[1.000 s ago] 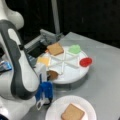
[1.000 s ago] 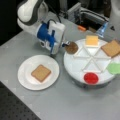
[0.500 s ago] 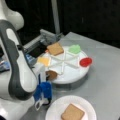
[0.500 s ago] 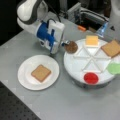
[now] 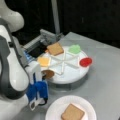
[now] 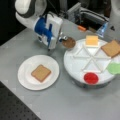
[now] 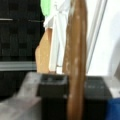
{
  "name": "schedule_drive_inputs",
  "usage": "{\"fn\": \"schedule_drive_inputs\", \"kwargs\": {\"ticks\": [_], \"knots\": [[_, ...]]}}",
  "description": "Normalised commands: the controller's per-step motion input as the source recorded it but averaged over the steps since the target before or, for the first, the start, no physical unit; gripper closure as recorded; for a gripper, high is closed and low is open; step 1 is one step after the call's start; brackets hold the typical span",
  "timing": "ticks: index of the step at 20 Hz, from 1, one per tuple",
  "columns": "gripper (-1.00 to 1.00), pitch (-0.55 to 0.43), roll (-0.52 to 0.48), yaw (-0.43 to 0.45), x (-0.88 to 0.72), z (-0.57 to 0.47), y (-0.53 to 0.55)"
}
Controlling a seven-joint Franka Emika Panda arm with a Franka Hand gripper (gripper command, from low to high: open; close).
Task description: Ingredient selection for cheeseburger or sandwich
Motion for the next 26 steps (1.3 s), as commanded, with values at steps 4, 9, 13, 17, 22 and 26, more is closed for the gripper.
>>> {"fn": "schedule_drive_inputs", "kwargs": {"ticks": [4, 9, 13, 17, 22, 26], "knots": [[1.0, 0.025, -0.139, -0.123, 0.18, 0.23, 0.01], [1.0, 0.02, -0.297, -0.185, 0.19, 0.33, -0.01], [1.0, 0.05, -0.323, -0.17, 0.22, 0.41, -0.11], [1.0, 0.061, -0.268, -0.112, 0.25, 0.28, -0.19], [1.0, 0.031, -0.288, -0.06, 0.26, 0.1, -0.21], [1.0, 0.06, -0.346, -0.01, 0.25, -0.02, -0.11]]}}
